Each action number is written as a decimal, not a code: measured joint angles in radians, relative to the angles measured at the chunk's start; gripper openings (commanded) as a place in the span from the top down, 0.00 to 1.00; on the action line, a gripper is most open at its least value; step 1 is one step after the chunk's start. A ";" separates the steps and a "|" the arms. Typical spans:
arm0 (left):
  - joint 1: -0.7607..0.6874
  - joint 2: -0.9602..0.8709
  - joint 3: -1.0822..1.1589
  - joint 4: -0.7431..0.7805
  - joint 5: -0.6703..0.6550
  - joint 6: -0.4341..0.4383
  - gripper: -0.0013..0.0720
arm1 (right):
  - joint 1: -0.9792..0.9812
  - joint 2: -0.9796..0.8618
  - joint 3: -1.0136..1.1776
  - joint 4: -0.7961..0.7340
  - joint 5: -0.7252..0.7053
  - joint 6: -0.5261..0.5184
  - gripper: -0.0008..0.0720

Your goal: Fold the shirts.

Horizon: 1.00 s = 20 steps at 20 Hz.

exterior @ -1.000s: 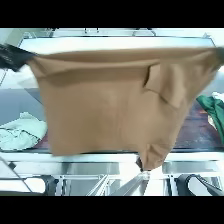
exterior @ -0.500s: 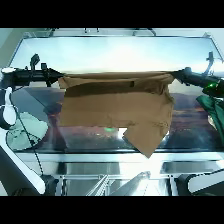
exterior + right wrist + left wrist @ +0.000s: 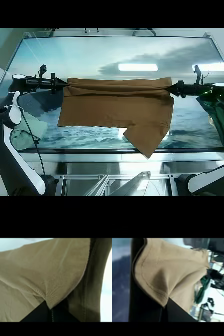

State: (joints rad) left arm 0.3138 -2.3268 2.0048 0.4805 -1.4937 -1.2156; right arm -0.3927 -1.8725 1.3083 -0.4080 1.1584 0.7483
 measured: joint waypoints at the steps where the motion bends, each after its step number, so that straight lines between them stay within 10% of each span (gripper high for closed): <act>1: -0.010 -0.001 0.011 0.034 0.007 0.000 0.96 | 0.003 -0.002 -0.003 -0.007 0.001 0.001 0.96; 3: -0.028 -0.002 0.036 0.101 0.009 0.001 0.86 | 0.009 -0.005 -0.006 -0.014 0.006 0.008 0.82; 4: -0.035 -0.001 0.050 0.125 0.007 0.003 0.55 | 0.012 -0.006 -0.008 -0.018 0.008 0.011 0.57; 6: -0.038 0.004 0.073 0.148 -0.013 0.003 0.07 | 0.010 0.003 -0.008 -0.022 0.021 0.019 0.53; 10: -0.006 0.074 0.088 0.196 -0.050 0.003 0.24 | -0.043 0.074 -0.008 -0.051 0.084 0.071 0.53; 20: 0.168 0.475 -0.594 0.341 -0.106 0.082 0.24 | -0.165 0.381 -0.468 -0.337 0.096 0.217 0.47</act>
State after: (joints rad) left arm 0.4820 -1.8523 1.4105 0.8219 -1.5993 -1.1339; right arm -0.5579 -1.4914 0.8402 -0.7448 1.2545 0.9657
